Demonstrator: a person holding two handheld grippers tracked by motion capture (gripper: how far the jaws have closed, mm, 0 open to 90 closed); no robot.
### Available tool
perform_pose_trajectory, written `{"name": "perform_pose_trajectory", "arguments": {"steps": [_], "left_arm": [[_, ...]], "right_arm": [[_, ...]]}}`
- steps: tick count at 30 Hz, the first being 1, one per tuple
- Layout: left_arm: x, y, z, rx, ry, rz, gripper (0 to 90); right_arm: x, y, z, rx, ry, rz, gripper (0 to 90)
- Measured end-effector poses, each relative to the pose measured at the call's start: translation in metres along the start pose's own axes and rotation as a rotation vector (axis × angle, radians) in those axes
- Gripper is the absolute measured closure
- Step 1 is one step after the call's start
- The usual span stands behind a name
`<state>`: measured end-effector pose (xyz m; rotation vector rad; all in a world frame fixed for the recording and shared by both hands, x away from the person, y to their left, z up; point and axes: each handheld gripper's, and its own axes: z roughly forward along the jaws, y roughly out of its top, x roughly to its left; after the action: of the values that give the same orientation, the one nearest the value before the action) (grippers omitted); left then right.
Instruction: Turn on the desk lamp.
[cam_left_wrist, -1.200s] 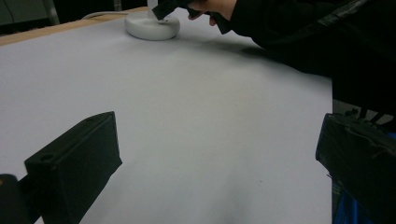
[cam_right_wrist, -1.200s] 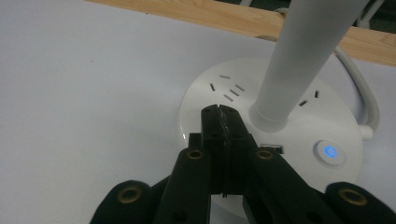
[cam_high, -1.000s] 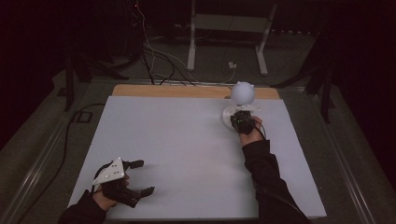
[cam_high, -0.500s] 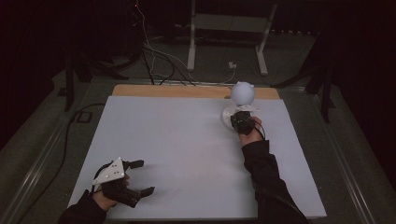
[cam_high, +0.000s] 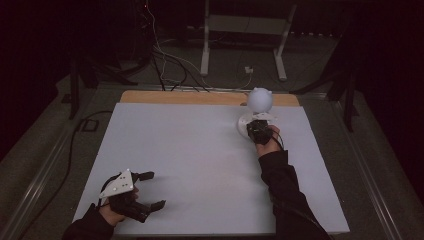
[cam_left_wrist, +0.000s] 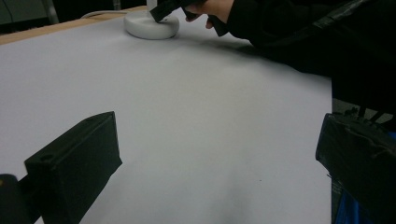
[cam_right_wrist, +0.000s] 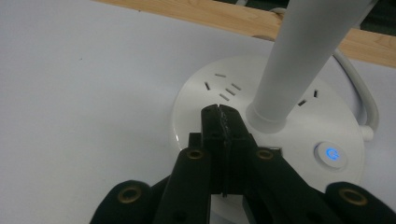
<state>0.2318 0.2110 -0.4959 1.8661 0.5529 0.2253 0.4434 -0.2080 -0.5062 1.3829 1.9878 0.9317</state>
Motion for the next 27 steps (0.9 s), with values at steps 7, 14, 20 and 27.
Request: {"name": "perform_pose_trajectory", "arguments": {"steps": [7,14,20,27], "left_arm": [[0.000,0.000,0.000,-0.002,-0.002,0.002,0.3],[0.001,0.000,0.000,-0.005,-0.002,-0.005,0.3],[0.000,0.000,0.000,-0.002,-0.002,0.002,0.3],[0.000,0.000,0.000,-0.002,-0.001,0.002,0.3]], "right_arm": [[0.003,-0.002,0.000,-0.007,-0.016,-0.038,90.0],[0.004,0.003,-0.005,-0.022,0.023,0.004,89.3],[0.007,0.008,-0.017,-0.071,0.039,-0.014,77.0],[0.008,0.009,-0.023,-0.102,0.064,-0.031,58.1]]}}
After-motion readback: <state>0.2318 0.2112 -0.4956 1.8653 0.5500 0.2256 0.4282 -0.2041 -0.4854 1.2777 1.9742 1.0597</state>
